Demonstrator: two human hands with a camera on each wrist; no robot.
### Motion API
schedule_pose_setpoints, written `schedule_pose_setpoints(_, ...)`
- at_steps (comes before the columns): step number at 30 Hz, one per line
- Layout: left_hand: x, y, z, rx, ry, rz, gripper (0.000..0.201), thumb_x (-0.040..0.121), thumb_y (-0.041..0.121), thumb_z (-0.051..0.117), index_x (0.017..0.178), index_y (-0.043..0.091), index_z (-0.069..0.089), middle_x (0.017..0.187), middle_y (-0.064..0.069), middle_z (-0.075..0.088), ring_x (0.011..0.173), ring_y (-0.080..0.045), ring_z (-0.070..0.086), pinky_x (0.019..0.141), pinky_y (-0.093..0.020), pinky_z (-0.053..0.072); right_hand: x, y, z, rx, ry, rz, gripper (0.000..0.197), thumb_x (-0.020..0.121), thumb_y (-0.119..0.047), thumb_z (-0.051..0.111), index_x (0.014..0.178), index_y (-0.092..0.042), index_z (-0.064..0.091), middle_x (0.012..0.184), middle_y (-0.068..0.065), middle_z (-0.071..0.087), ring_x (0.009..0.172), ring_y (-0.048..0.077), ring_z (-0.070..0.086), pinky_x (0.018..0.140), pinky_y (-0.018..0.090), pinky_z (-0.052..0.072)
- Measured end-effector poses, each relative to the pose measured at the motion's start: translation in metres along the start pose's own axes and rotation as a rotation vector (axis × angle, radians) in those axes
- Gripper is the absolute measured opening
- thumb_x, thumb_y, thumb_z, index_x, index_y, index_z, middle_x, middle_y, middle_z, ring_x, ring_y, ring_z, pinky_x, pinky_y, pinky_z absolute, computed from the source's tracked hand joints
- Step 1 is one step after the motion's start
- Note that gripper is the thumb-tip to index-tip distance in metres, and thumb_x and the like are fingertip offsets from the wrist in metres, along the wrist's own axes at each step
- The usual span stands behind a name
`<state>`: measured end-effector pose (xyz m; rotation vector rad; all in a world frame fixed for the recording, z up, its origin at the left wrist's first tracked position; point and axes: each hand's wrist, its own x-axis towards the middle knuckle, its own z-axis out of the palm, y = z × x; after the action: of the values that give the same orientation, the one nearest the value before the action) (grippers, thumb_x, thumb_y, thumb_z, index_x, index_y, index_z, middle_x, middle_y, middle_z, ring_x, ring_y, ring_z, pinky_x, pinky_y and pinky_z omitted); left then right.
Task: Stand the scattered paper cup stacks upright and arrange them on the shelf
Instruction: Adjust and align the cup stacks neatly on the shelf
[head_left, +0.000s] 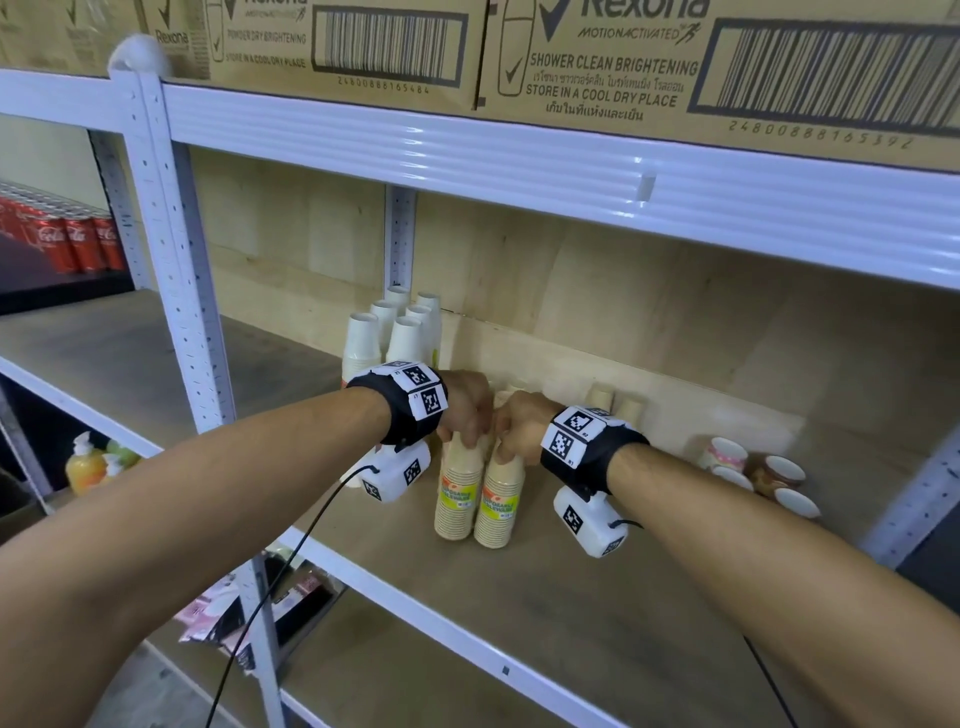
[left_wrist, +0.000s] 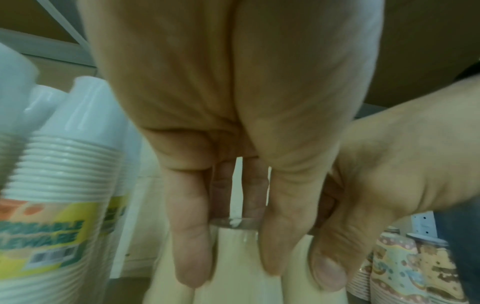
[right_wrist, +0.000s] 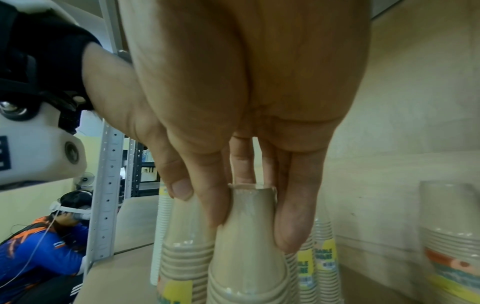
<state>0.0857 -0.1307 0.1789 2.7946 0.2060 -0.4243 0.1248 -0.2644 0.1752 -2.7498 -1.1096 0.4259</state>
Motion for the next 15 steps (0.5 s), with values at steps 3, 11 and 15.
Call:
schedule_pose_setpoints(3, 0.005, 0.016, -0.004, -0.022, -0.004, 0.038, 0.037, 0.080, 0.009, 0.074, 0.117, 0.011, 0.068, 0.111, -0.010, 0.070, 0.086, -0.028, 0.071, 0.075, -0.036, 0.061, -0.007, 0.014, -0.009, 0.036, 0.022, 0.047, 0.037, 0.077, -0.016, 0.077, 0.112, -0.006, 0.068, 0.101, 0.009, 0.068, 0.079, 0.020, 0.060, 0.072, 0.031, 0.053)
schedule_pose_setpoints(11, 0.028, 0.062, -0.015, -0.061, 0.060, 0.108, 0.027, 0.076, 0.010, 0.076, 0.101, 0.020, 0.071, 0.092, -0.004, 0.066, 0.066, -0.016, 0.062, 0.050, -0.019, 0.048, -0.025, 0.068, -0.036, 0.075, 0.089, 0.156, 0.035, 0.075, -0.017, 0.078, 0.106, -0.006, 0.068, 0.094, 0.008, 0.070, 0.074, 0.020, 0.066, 0.072, 0.033, 0.055)
schedule_pose_setpoints(15, 0.043, 0.082, -0.017, -0.044, 0.093, 0.140, 0.029, 0.076, 0.008, 0.076, 0.104, 0.016, 0.071, 0.101, -0.009, 0.069, 0.076, -0.023, 0.068, 0.054, -0.023, 0.052, -0.029, 0.096, -0.043, 0.048, 0.144, 0.237, 0.033, 0.077, -0.016, 0.078, 0.106, -0.004, 0.069, 0.102, 0.013, 0.071, 0.077, 0.022, 0.063, 0.071, 0.031, 0.051)
